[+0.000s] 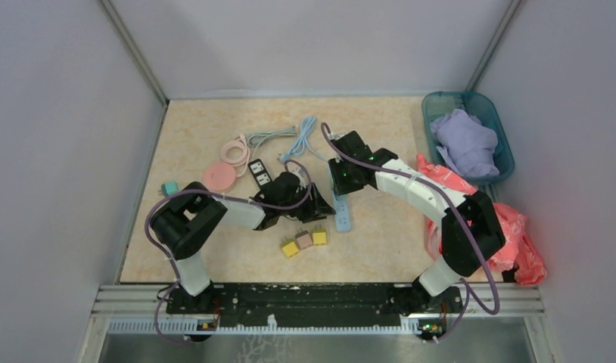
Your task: Insert the plug
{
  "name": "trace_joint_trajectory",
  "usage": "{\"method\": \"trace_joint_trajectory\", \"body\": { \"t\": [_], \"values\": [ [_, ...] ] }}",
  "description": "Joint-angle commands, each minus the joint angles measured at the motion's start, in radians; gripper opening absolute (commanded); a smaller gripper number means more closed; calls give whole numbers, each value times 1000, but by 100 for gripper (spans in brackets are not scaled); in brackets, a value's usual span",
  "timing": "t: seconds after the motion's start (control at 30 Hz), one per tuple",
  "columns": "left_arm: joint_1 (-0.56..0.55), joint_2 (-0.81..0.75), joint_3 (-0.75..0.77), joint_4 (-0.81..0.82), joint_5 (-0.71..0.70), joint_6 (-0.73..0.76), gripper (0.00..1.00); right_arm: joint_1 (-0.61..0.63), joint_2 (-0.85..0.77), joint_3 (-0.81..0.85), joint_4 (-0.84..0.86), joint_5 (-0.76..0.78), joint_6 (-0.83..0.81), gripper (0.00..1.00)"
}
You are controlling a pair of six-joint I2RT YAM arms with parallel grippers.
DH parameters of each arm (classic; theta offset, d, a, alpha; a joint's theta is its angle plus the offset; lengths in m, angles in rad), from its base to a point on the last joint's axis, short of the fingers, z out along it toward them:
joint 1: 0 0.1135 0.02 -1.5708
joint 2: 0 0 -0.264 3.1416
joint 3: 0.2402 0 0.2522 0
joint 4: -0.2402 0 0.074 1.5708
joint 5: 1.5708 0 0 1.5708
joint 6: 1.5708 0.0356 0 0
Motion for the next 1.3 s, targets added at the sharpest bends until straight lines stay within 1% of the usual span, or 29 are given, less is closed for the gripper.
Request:
{"method": "trace_joint_trajectory", "body": {
  "t": [0.0, 0.57, 0.63, 1.0, 1.27],
  "values": [
    [-8, 33, 32, 21, 25, -11, 54, -9, 23, 66, -2, 26, -11, 0],
    [-14, 103, 40, 33, 47, -41, 38, -3, 94, 86, 17, 50, -15, 0],
    [-15, 106, 37, 34, 46, -42, 37, 0, 128, 91, 16, 56, -11, 0],
    [-17, 102, 33, 36, 46, -44, 34, 17, 182, 117, -10, 112, 6, 0],
    [-18, 102, 32, 38, 46, -47, 34, 30, 186, 134, -47, 102, 24, 0]
  ]
}}
